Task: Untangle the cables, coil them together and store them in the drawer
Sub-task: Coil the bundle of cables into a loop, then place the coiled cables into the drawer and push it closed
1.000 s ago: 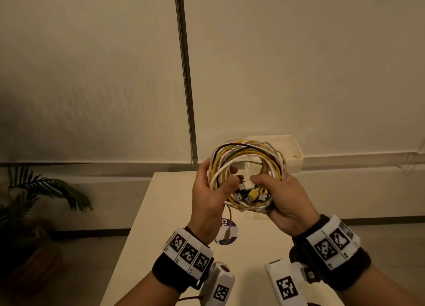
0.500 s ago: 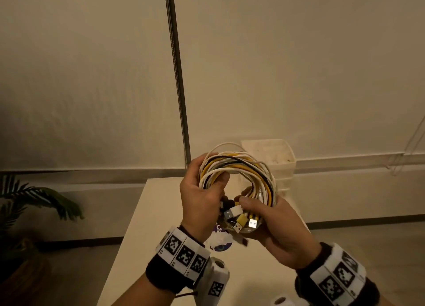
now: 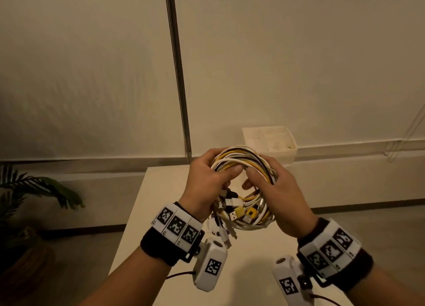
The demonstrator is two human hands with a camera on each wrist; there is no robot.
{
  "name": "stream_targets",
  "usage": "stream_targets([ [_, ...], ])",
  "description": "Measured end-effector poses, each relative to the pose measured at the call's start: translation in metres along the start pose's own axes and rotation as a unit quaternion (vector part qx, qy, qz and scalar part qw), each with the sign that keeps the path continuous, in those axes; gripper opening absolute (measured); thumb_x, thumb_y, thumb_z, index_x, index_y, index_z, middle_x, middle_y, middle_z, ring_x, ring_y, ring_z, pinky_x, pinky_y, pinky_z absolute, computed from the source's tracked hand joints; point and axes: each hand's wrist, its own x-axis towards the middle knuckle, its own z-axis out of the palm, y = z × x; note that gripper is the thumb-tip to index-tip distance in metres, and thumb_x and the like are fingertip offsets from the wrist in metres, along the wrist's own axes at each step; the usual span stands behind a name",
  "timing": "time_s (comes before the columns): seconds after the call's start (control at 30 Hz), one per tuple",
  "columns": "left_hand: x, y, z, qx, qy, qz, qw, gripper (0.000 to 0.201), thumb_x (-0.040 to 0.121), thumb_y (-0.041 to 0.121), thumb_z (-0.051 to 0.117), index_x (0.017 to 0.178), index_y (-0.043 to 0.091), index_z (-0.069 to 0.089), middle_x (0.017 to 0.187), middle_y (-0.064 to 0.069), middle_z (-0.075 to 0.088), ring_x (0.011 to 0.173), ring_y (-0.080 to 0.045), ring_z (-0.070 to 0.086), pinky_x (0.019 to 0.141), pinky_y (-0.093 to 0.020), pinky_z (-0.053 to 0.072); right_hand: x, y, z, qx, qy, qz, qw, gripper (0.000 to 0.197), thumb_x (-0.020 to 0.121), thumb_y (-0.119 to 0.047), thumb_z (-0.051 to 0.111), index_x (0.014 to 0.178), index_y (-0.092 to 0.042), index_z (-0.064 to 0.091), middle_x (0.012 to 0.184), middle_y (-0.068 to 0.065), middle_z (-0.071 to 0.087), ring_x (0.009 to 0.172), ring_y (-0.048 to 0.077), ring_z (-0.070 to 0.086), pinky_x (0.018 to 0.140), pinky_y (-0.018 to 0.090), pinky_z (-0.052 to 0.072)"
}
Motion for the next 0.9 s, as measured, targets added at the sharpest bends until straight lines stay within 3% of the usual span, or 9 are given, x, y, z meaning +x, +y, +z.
stream_targets([
  [0.17, -0.006, -0.017, 0.001, -0.062, 0.049, -0.082, 0.994, 0.035, 0.075, 0.013, 0.082, 0.107, 0.015, 0.068, 0.094, -0.008, 0.073, 0.080, -0.021, 0.070, 0.069, -0.038, 0.059, -0.002, 0.018, 0.012, 0.014, 0.085, -0.010, 0.996, 0.027, 0.092, -0.024, 0.061, 0.119, -0.024, 0.061, 0.088, -0.003, 0.071, 0.071, 0.009, 0.063, 0.068, 0.028, 0.054],
  [0.27, -0.017, -0.031, -0.005, -0.095, 0.016, -0.133, 0.986, 0.039, 0.080, 0.026, 0.075, 0.112, 0.008, 0.065, 0.103, -0.019, 0.072, 0.086, -0.035, 0.071, 0.076, -0.045, 0.059, 0.001, 0.027, 0.011, 0.038, 0.120, 0.004, 0.992, 0.024, 0.093, -0.022, 0.059, 0.116, -0.022, 0.063, 0.080, -0.008, 0.068, 0.066, 0.003, 0.058, 0.067, 0.028, 0.050],
  [0.37, -0.025, -0.042, -0.008, -0.089, -0.011, -0.149, 0.985, 0.044, 0.082, 0.040, 0.065, 0.115, 0.011, 0.063, 0.104, -0.019, 0.072, 0.087, -0.036, 0.070, 0.080, -0.048, 0.059, 0.003, 0.036, 0.012, 0.033, 0.133, 0.017, 0.990, 0.023, 0.094, -0.021, 0.058, 0.116, -0.023, 0.063, 0.082, -0.006, 0.067, 0.067, 0.005, 0.057, 0.067, 0.029, 0.050],
  [0.5, -0.030, -0.050, -0.014, -0.107, -0.052, -0.161, 0.980, 0.047, 0.086, 0.045, 0.058, 0.122, 0.016, 0.058, 0.113, -0.017, 0.069, 0.099, -0.041, 0.068, 0.077, -0.050, 0.058, -0.001, 0.044, 0.015, 0.050, 0.151, 0.027, 0.987, 0.019, 0.094, -0.022, 0.058, 0.113, -0.025, 0.063, 0.076, -0.005, 0.061, 0.071, 0.016, 0.056, 0.069, 0.037, 0.052],
  [0.63, -0.038, -0.062, -0.015, -0.139, -0.050, -0.113, 0.983, 0.085, 0.071, 0.068, 0.068, 0.133, 0.013, 0.051, 0.125, -0.017, 0.064, 0.111, -0.041, 0.063, 0.087, -0.050, 0.056, -0.001, 0.050, 0.019, 0.066, 0.173, 0.039, 0.982, 0.020, 0.095, -0.022, 0.058, 0.114, -0.024, 0.063, 0.078, -0.004, 0.062, 0.073, 0.017, 0.055, 0.071, 0.036, 0.052],
  [0.73, -0.045, -0.069, -0.001, -0.136, 0.023, -0.025, 0.990, 0.089, 0.062, 0.061, 0.081, 0.132, 0.016, 0.051, 0.121, -0.011, 0.066, 0.112, -0.034, 0.064, 0.091, -0.053, 0.053, -0.002, 0.052, 0.026, 0.067, 0.188, 0.030, 0.979, 0.019, 0.095, -0.024, 0.057, 0.113, -0.023, 0.062, 0.078, -0.002, 0.062, 0.074, 0.018, 0.055, 0.072, 0.037, 0.052],
  [0.83, -0.047, -0.073, 0.011, -0.101, 0.109, 0.017, 0.989, 0.075, 0.064, 0.046, 0.083, 0.128, 0.019, 0.054, 0.113, -0.006, 0.069, 0.104, -0.026, 0.068, 0.084, -0.041, 0.058, -0.010, 0.053, 0.032, 0.053, 0.197, 0.011, 0.979, 0.019, 0.096, -0.024, 0.055, 0.114, -0.026, 0.059, 0.081, -0.007, 0.064, 0.074, 0.009, 0.058, 0.074, 0.033, 0.054],
  [0.9, -0.044, -0.077, 0.015, -0.075, 0.133, 0.034, 0.988, 0.058, 0.074, 0.034, 0.079, 0.125, 0.021, 0.056, 0.109, -0.005, 0.070, 0.099, -0.021, 0.069, 0.082, -0.035, 0.058, -0.014, 0.057, 0.035, 0.059, 0.211, 0.012, 0.976, 0.021, 0.096, -0.023, 0.054, 0.116, -0.027, 0.058, 0.080, -0.009, 0.063, 0.073, 0.005, 0.058, 0.074, 0.030, 0.054],
])
